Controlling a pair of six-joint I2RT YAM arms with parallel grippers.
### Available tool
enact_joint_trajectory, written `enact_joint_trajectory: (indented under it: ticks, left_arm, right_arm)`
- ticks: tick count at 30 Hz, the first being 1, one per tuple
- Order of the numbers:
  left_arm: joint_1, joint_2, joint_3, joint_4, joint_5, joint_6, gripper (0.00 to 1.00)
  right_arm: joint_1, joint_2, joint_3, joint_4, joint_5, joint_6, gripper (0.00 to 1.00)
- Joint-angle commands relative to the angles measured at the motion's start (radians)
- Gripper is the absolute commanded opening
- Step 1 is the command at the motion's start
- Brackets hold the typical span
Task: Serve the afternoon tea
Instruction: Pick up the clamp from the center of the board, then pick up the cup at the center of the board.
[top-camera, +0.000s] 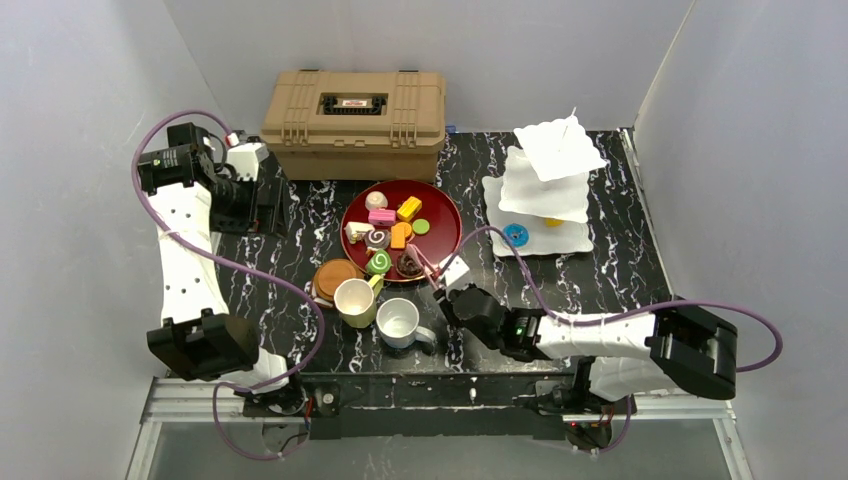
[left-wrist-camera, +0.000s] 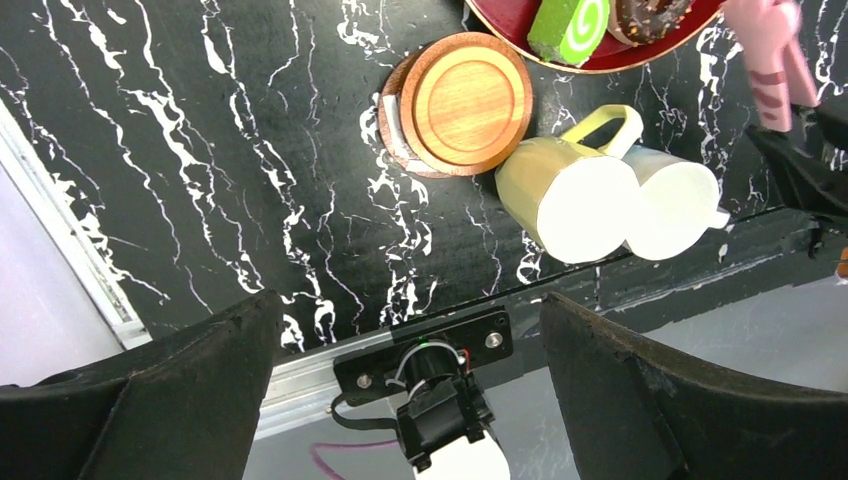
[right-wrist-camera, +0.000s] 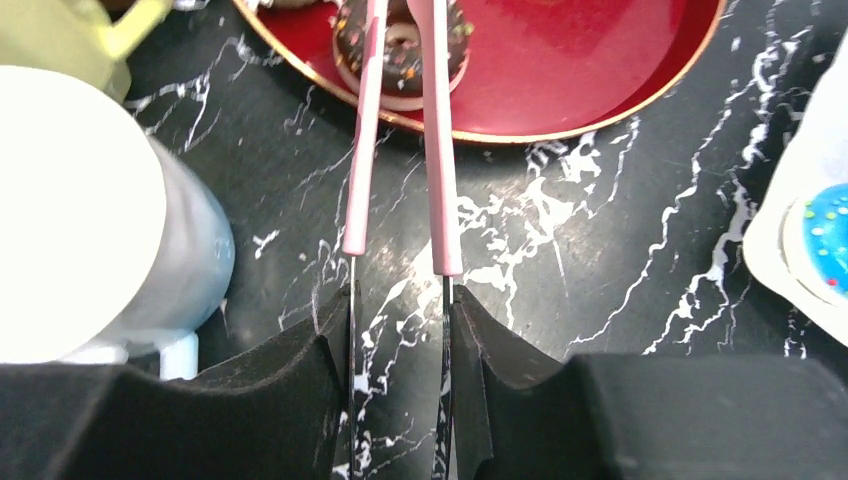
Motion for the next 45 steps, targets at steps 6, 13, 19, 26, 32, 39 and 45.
enact_joint_trajectory:
  ticks: [6,13,19,26,32,39,45]
  left_arm:
    - [-0.014,-0.056,-0.056,-0.123,0.247,0.157,0.99]
    - [-0.447,-0.188,-0.293,0.011,0.023,0.103,0.99]
    - [-0.579,-0.120,-0.366,0.118,-0.078,0.078,0.95]
    - [-0.631,-0.057,-0.488,0.280,-0.196,0.094,0.85]
    - [-0.656,0.029,-0.522,0.348,-0.179,0.101,0.63]
    - [-0.697,0.122,-0.539,0.373,-0.126,0.098,0.34]
    - [-0.703,0.158,-0.579,0.437,-0.285,0.080,0.00]
  right_arm:
    - [-0.037,-0.014,0.328,-0.476,-0.243,0.005,0.43]
    - [-0.067,-0.130,0.305,-0.585,-0.214,0.134,0.41]
    - [-0.114,-0.176,0.295,-0.601,-0.206,0.206,0.41]
    - [-0.135,-0.220,0.289,-0.605,-0.193,0.234,0.41]
    - [-0.149,-0.228,0.294,-0.617,-0.191,0.252,0.40]
    - [-0.160,-0.223,0.294,-0.628,-0.175,0.268,0.40]
    - [-0.166,-0.210,0.296,-0.612,-0.189,0.276,0.40]
